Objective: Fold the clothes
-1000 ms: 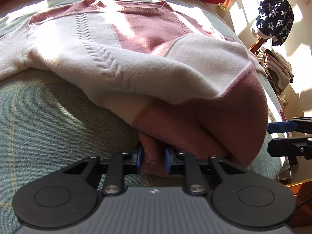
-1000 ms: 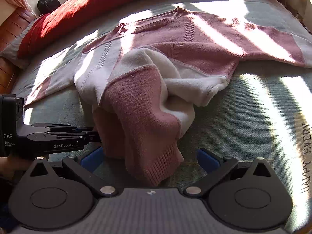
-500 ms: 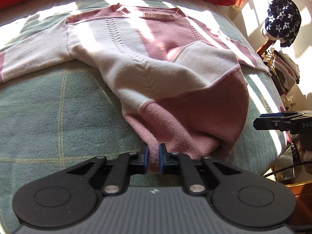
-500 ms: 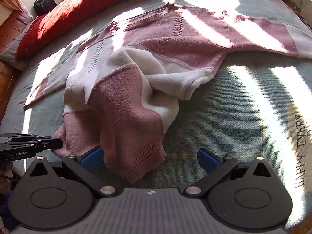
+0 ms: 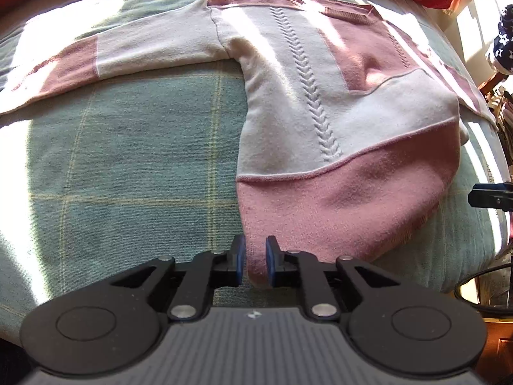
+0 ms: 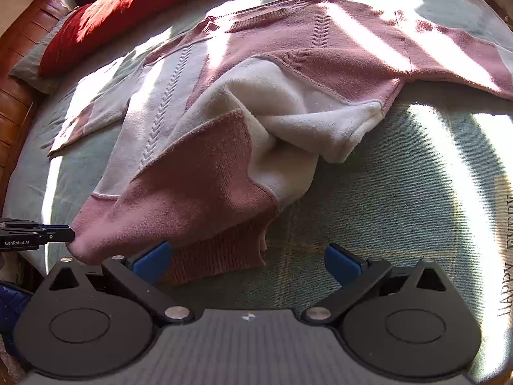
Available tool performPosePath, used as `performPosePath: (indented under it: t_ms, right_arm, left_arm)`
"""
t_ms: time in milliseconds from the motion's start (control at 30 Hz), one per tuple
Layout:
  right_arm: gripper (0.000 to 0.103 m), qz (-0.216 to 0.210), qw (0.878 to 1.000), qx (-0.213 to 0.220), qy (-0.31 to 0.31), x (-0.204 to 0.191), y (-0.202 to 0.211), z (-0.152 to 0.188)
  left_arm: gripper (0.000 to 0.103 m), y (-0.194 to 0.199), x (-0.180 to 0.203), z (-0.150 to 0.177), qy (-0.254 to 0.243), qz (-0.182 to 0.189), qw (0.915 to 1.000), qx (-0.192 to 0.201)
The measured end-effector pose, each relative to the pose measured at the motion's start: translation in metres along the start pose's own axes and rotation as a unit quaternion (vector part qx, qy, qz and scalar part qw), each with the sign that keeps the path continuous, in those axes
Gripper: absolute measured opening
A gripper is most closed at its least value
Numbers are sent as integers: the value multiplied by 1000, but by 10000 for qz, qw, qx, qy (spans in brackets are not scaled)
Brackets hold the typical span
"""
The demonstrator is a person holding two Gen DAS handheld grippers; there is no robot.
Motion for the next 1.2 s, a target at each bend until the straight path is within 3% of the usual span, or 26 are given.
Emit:
performPosePath:
  t_ms: [67, 200, 433, 567, 700, 867, 1100, 1200]
  right_arm:
    - [103, -22, 10000, -14, 69, -1, -4, 0]
    - [103, -104, 9998, 24, 144, 2, -15, 1]
    - [103, -109, 9999, -11, -105, 10, -20, 1]
    - [103, -31, 9999, -93, -43, 10, -20, 9]
    - [103, 75, 9998, -161, 101, 13, -17, 24]
    - [103, 246, 9995, -180, 118, 22, -13, 42]
    - [103, 137, 9996, -61, -220, 42, -8, 60]
    - [103, 124, 9992, 12, -371, 49, -6, 65]
  left_arm:
    - [24, 1, 0, -1, -12, -100, 9999, 91]
    - [32, 5, 2, -6, -54, -165, 9996, 206]
    - [37, 11, 59, -48, -1009, 386, 9927, 536]
    - [38, 15, 92, -71, -1554, 701, 9827, 723]
    - [46, 21, 142, -85, -2282, 1273, 9618, 813]
    - [49, 8, 205, -78, -3142, 1646, 9340, 420]
    - [63, -37, 263, -63, -3746, 2065, 9030, -411]
    - [64, -69, 272, -63, -3728, 1890, 9042, -875]
Point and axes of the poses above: each gripper's, at about its wrist camera, not at the fingertips, and y roughly against the way its jaws point, x to its right, z to its underside, the point moved 3 cm from there along -y, roughly the way its jaws point, and after that the axes turned 10 degrees about -x, right-handed, at the moved point
